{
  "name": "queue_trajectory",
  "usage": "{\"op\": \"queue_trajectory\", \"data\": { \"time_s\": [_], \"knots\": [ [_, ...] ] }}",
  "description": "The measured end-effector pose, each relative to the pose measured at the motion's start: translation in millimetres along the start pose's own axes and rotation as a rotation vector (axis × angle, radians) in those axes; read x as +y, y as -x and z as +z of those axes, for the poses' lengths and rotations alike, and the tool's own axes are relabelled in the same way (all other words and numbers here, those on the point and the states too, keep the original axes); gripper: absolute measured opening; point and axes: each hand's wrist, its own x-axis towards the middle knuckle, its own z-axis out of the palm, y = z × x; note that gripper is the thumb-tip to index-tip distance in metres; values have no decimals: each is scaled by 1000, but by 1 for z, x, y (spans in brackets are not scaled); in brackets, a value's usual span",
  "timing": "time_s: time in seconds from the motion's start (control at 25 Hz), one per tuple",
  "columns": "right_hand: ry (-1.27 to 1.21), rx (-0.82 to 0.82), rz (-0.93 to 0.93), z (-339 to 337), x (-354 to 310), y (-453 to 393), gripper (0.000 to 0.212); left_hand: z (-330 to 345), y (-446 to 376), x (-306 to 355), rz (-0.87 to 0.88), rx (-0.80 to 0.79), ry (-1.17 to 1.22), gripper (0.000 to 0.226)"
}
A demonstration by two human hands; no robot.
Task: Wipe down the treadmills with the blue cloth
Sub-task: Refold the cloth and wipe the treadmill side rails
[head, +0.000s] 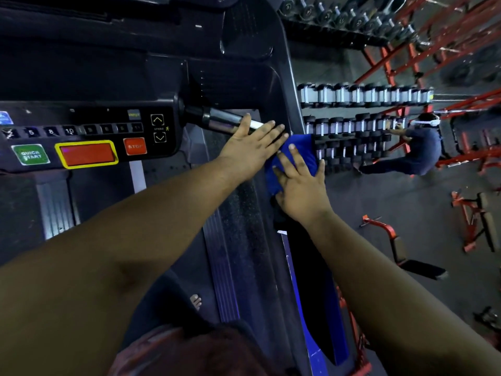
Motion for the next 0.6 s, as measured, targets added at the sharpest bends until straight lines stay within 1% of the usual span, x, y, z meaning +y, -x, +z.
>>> {"op": "queue_trajectory", "data": {
  "time_s": [0.04,0.12,0.2,0.24,0.28,0.36,0.44,0.48,0.56,0.6],
  "knots": [
    [-17,4,-7,4,-1,8,64,0,0,0,3,2,-8,71],
    [4,-10,-39,21,-6,50,63,-3,2,0,16,-4,-29,74],
    [57,-84,-118,37,-10,99,63,-5,3,0,11,-6,-28,79],
    [110,-124,-153,39,-9,106,63,-7,2,-1,7,-7,-17,81],
    [154,-143,-183,36,-8,99,63,-8,1,-1,5,-8,-6,83],
    [260,-123,-189,19,-9,63,64,-8,2,3,-4,-5,-8,84],
    [330,-107,-136,12,-13,29,63,-3,2,4,-8,14,-11,85],
    [316,-107,-97,15,-15,24,63,-1,3,4,-9,29,-14,86],
    [269,-107,-83,26,-20,53,59,-2,8,8,-10,43,-24,86],
    [226,-118,-112,33,-23,80,55,-2,11,13,-3,40,-15,88]
  ]
}}
